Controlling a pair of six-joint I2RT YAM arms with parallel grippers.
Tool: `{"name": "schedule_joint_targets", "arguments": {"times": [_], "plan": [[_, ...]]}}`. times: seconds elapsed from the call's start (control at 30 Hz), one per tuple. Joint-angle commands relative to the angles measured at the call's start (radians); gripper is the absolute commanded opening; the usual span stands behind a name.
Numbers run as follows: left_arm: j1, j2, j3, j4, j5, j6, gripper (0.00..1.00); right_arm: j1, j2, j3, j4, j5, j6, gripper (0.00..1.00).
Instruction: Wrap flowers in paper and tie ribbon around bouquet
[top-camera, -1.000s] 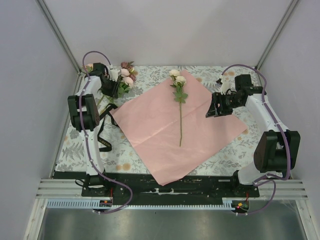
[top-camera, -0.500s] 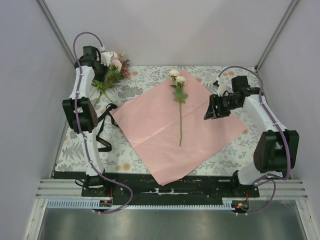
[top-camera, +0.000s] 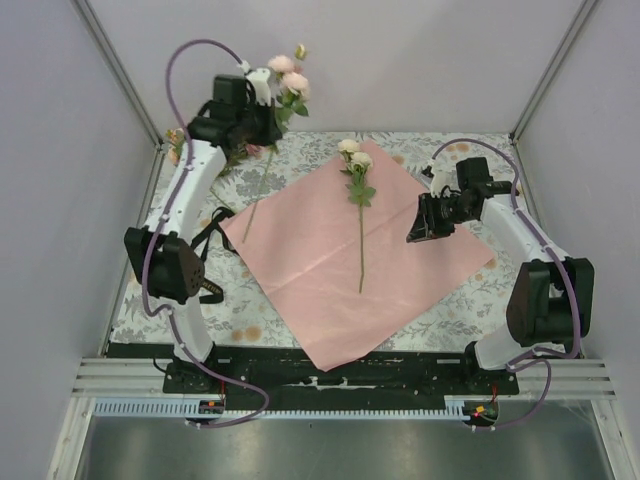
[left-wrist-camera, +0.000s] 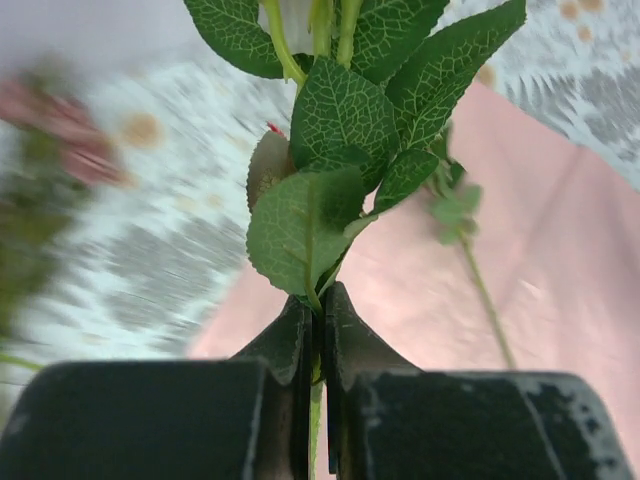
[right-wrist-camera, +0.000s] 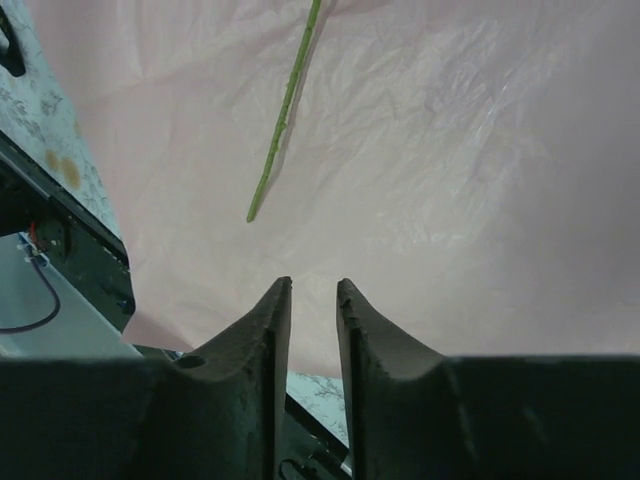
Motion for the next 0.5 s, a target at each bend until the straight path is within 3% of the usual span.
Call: {"name": "schedule_joint_targets", "arguments": {"times": [0.0,0.13,0.37,0.47], "plan": [[-0.076,0.052,-0.242,0.201,-0.061,-0.429,0.02,0.011,0.032,-0.036,0.081,0.088,0.008,0.29],[-0.136,0.113,-0.317,0.349,-0.109,-0.512,0.02,0.009,0.117,-0.043,0.084,0.164,-0.007,0.15],[-0.208,0.380,-0.136,0.288,-0.140,-0.535,0.02,0.017,0.238,-0.033,0.078,0.241,-0.032,0.01],[-0.240,0.451,-0.096,0.285,-0.132,-0.535,0.02,0.015,0.270,-0.017,0.064,0.254,-0.039,0.00]]}}
